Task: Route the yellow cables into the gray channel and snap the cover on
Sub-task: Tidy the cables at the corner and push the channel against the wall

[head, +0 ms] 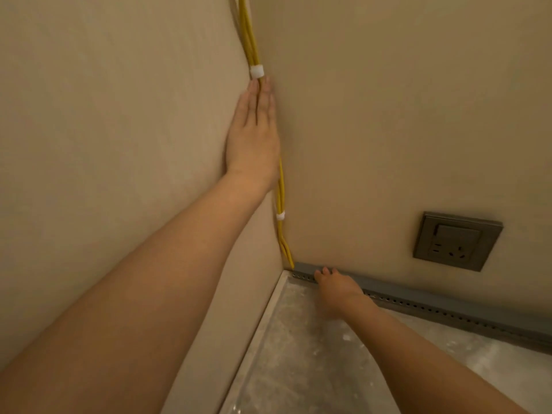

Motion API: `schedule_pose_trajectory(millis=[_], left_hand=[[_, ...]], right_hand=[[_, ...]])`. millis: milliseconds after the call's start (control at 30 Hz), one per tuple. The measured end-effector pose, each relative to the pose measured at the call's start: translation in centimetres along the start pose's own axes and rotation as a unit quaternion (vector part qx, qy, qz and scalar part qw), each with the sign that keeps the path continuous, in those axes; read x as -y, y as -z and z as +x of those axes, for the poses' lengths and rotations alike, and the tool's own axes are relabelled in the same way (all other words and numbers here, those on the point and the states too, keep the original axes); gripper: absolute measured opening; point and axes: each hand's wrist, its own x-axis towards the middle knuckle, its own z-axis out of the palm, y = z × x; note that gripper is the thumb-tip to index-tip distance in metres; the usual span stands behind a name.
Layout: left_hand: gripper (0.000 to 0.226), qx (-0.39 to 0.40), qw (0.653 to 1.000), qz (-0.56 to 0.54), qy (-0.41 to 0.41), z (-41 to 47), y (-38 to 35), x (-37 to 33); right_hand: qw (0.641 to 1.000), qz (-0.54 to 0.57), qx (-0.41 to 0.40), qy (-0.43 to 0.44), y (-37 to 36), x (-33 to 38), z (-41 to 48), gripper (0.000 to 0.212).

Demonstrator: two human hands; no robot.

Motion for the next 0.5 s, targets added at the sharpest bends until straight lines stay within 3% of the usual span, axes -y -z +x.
schedule_pose_trajectory(millis=[267, 400, 500], left_hand=[[0.064, 0.000, 0.997, 0.081, -0.008, 0.8, -0.6, -1.0], [0.069, -0.003, 0.999, 0.030, 0.012, 0.2, -0.6, -1.3], [0.072, 0.038, 0.998, -0.047, 0.028, -1.2, -1.1, -2.6]], right_hand=[[1.000, 0.017, -0.016, 0.000, -0.4, -0.1, 0.4, 0.059], [1.000, 0.013, -0.019, 0.013, -0.2, -0.3, 0.2, 0.058], [1.000, 0.013, -0.018, 0.016, -0.1, -0.3, -0.1, 0.062]])
